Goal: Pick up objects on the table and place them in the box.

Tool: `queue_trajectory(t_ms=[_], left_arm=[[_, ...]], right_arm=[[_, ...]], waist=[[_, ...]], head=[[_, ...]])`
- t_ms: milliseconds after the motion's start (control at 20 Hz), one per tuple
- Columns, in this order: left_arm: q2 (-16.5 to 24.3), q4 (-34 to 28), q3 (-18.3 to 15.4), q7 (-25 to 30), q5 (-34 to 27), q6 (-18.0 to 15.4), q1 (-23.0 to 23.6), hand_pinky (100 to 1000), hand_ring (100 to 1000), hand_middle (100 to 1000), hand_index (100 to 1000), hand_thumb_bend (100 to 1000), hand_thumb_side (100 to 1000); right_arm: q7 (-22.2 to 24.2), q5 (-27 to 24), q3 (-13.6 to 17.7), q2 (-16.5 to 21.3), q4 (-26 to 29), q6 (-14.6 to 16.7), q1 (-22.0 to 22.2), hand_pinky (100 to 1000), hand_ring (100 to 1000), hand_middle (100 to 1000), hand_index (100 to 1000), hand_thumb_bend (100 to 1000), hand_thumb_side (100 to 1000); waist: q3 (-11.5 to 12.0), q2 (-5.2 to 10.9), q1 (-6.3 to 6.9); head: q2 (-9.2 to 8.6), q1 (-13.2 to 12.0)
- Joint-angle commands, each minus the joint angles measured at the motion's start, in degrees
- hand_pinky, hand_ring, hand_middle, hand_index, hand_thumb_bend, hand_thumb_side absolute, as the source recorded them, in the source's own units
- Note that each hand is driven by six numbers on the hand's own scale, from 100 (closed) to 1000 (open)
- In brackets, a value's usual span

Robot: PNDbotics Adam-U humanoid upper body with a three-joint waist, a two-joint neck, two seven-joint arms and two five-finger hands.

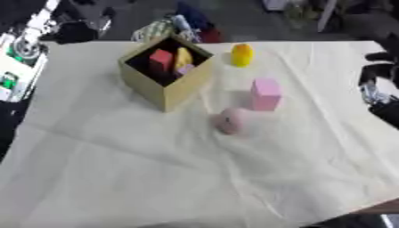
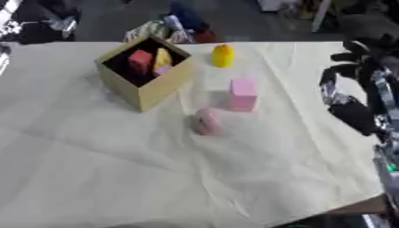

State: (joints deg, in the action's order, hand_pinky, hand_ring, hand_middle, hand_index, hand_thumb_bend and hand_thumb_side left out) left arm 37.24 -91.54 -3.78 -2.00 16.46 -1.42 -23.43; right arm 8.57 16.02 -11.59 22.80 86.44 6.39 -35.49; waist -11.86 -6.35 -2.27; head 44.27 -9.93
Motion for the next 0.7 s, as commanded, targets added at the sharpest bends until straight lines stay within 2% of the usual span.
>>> queue_trajectory(t_ms=[50,100,150,200,400,550,600,700], left_arm=[[-1.06,-4.48,-2.33,-4.49,-3.28,0.54,2.81,652,601,603,819,209,377],[-2.08,-5.03,-2.81,-5.59,-3.96,0.75,4.3,641,592,592,813,195,391],[-2.98,-5.42,-3.24,-6.57,-4.52,1.1,5.64,637,590,590,812,192,396],[-3.89,-6.06,-3.61,-7.45,-4.93,1.25,6.8,635,587,587,811,192,403],[-6.39,-8.93,-4.68,-9.08,-5.16,1.04,10.56,636,587,587,812,193,417],[-7.58,-10.19,-4.91,-8.74,-4.58,1.22,12.2,636,587,586,813,192,429],[-7.95,-10.47,-4.94,-8.52,-4.48,1.25,12.53,635,587,586,813,192,435],[-8.61,-10.87,-5.08,-8.04,-4.27,1.29,13.06,636,587,587,815,190,446]], right_arm=[[8.35,1.52,-4.85,2.24,-6.11,1.6,-6.57,846,788,803,964,100,225],[11.69,1.92,-6.36,1.48,-8.64,2.2,-8.78,849,788,806,963,100,207],[15.28,2.48,-7.67,0.72,-11.45,2.76,-10.76,848,801,802,964,100,100],[18.67,3.89,-8.86,-0.3,-14.29,3.47,-12.65,850,810,820,966,100,198],[28.47,11.74,-11.2,-4.9,-23.5,7.93,-17.34,860,848,867,996,100,207],[32.89,17.9,-11.45,-7.83,-28.05,10.93,-19.07,864,866,887,1000,100,218],[33.82,20.0,-11.29,-8.61,-29.17,11.98,-19.4,865,870,890,1000,100,256],[34.9,23.46,-10.81,-9.94,-30.95,13.89,-19.81,865,873,892,1000,100,278]], waist=[[0.53,1.23,-0.69],[0.9,1.28,-0.64],[1.13,1.31,-0.59],[1.38,1.34,-0.53],[1.95,1.44,-0.25],[2.22,1.52,-0.09],[2.3,1.55,-0.07],[2.39,1.59,-0.03]], head=[[-0.15,0.9],[-0.15,1.17],[-0.15,1.33],[-0.15,1.52],[-0.15,1.95],[-0.15,2.39],[-0.15,2.48],[-0.15,2.55]])
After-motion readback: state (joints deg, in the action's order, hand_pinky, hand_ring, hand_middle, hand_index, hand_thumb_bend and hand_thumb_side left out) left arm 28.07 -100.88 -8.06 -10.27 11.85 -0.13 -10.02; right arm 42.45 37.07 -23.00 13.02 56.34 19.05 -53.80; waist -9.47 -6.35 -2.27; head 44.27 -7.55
